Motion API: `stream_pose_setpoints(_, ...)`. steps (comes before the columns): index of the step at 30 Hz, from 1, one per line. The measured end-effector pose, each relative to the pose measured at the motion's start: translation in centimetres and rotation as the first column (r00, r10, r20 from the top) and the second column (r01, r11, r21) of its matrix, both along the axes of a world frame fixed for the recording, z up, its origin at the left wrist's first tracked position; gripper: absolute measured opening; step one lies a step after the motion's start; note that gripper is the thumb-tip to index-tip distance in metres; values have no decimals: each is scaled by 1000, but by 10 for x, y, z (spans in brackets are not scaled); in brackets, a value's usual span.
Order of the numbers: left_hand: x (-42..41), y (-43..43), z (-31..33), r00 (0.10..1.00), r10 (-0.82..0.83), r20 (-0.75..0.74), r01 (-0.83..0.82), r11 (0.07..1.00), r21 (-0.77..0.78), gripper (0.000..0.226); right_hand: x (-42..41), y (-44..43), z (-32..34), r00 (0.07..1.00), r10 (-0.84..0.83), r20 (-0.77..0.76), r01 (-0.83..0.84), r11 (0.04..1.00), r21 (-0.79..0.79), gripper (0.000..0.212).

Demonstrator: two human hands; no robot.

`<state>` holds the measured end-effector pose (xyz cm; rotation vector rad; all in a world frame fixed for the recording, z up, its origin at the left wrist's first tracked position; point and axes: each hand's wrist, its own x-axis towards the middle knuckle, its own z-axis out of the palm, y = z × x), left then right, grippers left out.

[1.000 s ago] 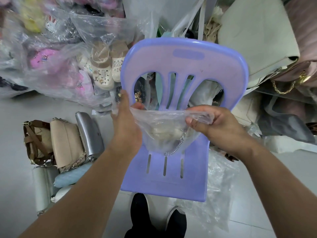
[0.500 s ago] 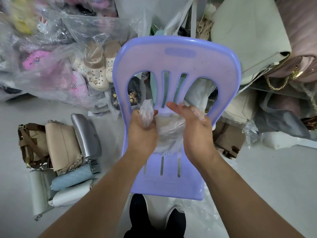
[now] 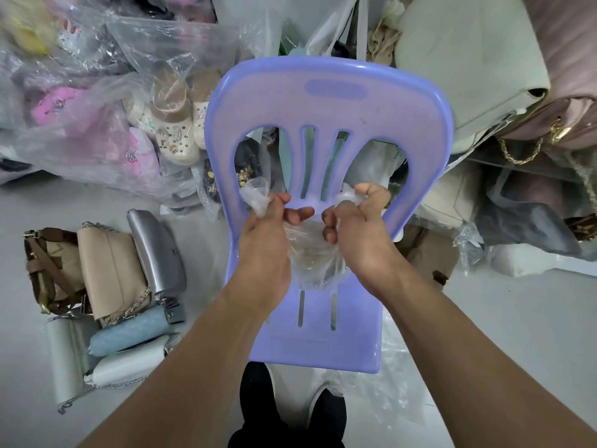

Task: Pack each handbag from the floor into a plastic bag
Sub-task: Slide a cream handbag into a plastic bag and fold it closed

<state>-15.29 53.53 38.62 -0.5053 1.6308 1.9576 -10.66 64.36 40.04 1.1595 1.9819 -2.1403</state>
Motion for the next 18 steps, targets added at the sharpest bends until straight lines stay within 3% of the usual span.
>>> stream_pose_setpoints(2,2,1,2,996,-67,-59,65,997,-45,22,3,-1,-7,997,74,-4,-73,993,96,29)
stream_pose_setpoints(4,6,-1,3,957,-244,-157,205,951,-230,21,2,-2,-13,993,114,9,-114,982,154,29)
stream_pose_setpoints(7,12,-4,-7,802,-498,-328,319,823,-470,12,-4,-6,-13,985,160,62,-167,974,152,16)
stream_pose_setpoints(9,13,-4,-10,748,-547,-376,281,774,-567,13,-8,-8,-12,985,156,73,-162,982,94,10)
stream_pose_setpoints(12,16,-2,-9,696,-568,-440,238,760,-605,26,-9,-10,-7,969,247,31,-245,968,-51,27)
stream_pose_setpoints(15,18,-7,-17,426,-704,-568,167,679,-715,30,-3,-18,-5,893,448,-47,-446,894,45,22)
stream_pose_setpoints(16,17,-9,-19,404,-732,-548,189,653,-733,29,-3,-19,-7,889,456,-33,-453,888,82,22)
stream_pose_setpoints(18,18,-13,-20,470,-708,-527,309,691,-653,34,-4,-19,-12,911,413,27,-413,903,119,37)
